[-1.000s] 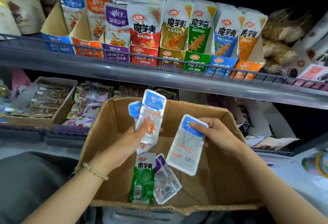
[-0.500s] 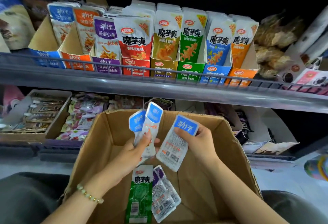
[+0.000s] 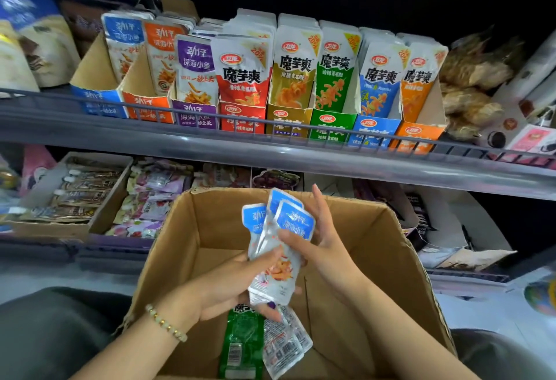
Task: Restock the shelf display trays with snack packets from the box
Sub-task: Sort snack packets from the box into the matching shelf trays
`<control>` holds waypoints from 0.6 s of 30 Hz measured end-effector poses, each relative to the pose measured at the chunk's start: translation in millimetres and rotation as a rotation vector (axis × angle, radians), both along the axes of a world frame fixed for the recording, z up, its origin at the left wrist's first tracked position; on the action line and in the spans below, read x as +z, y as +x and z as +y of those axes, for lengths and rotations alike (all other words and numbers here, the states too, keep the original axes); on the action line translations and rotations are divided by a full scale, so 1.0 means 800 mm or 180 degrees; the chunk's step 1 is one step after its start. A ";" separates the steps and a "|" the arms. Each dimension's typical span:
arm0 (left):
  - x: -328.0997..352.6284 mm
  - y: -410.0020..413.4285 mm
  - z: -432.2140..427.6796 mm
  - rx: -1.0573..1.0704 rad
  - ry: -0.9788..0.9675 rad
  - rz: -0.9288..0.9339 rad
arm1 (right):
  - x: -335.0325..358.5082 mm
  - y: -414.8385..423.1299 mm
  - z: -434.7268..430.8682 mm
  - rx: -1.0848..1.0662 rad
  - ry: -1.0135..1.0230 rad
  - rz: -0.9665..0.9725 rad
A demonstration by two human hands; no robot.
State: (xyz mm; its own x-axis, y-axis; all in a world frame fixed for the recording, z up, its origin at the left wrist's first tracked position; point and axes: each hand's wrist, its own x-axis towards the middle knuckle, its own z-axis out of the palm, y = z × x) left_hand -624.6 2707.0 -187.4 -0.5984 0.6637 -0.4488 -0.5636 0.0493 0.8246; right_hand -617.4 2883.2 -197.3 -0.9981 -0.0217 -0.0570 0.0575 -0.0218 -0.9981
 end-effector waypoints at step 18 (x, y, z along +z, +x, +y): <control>0.004 -0.006 -0.005 -0.0561 -0.0296 0.0224 | 0.010 0.002 0.001 0.0814 0.0488 0.0276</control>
State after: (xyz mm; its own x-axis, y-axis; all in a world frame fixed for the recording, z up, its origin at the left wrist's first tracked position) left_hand -629.1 2703.1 -184.4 -0.5088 0.7186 -0.4741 -0.4806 0.2198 0.8489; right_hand -616.1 2884.4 -189.4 -0.9627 -0.2704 0.0061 -0.0438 0.1336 -0.9901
